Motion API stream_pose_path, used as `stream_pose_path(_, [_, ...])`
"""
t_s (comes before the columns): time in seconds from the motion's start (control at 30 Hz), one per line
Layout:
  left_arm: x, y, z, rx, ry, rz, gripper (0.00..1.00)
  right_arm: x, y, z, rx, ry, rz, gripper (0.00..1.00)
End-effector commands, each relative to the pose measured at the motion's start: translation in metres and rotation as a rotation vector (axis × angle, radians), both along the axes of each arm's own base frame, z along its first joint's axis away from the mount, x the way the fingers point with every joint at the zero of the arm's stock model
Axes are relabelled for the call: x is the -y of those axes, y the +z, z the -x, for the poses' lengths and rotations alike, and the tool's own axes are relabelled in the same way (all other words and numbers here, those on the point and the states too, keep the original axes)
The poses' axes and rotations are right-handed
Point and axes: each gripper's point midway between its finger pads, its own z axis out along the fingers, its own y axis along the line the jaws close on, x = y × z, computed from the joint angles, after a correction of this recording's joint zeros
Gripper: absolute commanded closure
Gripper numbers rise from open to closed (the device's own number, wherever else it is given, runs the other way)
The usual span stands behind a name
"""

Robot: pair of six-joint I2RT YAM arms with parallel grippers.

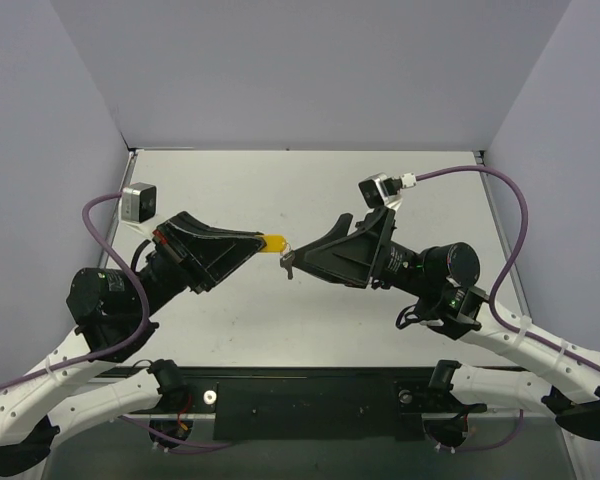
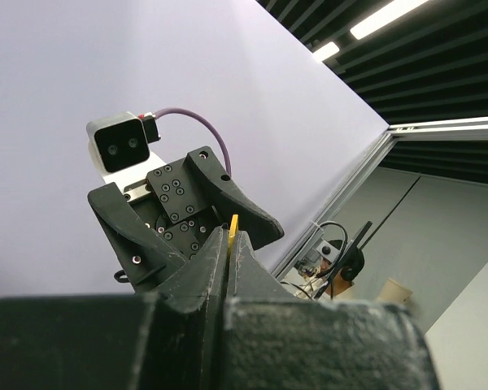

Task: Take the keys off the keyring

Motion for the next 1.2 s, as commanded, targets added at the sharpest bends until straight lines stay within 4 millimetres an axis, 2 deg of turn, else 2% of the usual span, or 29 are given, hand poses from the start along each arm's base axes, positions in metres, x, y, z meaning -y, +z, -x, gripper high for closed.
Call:
stream_pose_path(0.0, [-0.009,0.011,0.001,0.009,0.021,0.057,1.0,0.025,0.033,0.018,0.084,0.008,-0.126,0.45])
stream_pose_path(0.43, [-0.007,0.007,-0.001,-0.003,0.015,0.057,1.0,0.013,0.033,0.013,0.074,0.011,-0.123,0.47])
stream_pose_path(1.17, [-0.01,0.0,-0.006,-0.029,0.043,0.057,1.0,0.002,0.031,0.0,0.074,-0.044,-0.079,0.61])
